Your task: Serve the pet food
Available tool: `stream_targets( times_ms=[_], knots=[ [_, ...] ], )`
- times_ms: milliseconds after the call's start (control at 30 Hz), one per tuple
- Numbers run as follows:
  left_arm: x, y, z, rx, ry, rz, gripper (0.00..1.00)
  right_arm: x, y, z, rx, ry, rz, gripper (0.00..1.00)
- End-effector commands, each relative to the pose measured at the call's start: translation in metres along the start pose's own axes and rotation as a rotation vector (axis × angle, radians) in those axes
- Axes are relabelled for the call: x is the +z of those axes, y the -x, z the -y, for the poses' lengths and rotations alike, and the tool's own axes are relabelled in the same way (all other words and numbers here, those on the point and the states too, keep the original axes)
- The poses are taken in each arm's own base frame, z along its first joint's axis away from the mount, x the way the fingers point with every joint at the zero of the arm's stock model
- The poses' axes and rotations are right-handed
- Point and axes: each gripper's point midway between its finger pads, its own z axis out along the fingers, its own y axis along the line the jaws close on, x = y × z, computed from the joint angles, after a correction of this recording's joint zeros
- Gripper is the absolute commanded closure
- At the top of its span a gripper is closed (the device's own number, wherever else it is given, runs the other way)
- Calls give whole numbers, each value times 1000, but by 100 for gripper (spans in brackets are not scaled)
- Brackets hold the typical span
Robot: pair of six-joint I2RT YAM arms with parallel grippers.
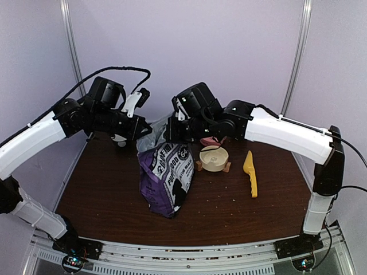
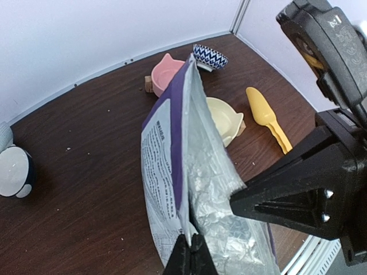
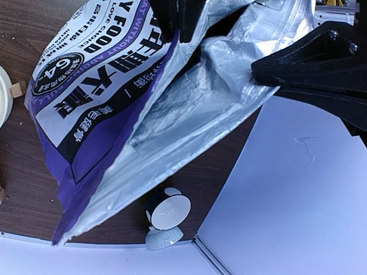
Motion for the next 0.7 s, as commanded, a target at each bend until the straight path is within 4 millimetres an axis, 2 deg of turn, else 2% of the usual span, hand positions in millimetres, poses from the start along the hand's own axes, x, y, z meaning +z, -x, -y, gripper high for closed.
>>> stream_targets(
  times_ms=[0, 233, 367, 500, 667],
  knots=[
    [-31, 25, -18, 1, 119, 117, 100, -27, 26, -19, 17, 63, 74, 100],
    [-87, 41, -74, -3, 470, 153, 100, -72, 53, -38, 24, 143, 145, 100],
    [-108, 44, -86, -15, 549, 176, 100, -82, 55, -32, 13, 120, 152, 100],
    [-105, 42, -78, -33, 489, 190, 100, -76, 49, -18, 12, 61, 139, 100],
    [-84, 30, -66, -65, 396, 162, 100, -63, 37, 5, -12, -47, 101, 100]
  ],
)
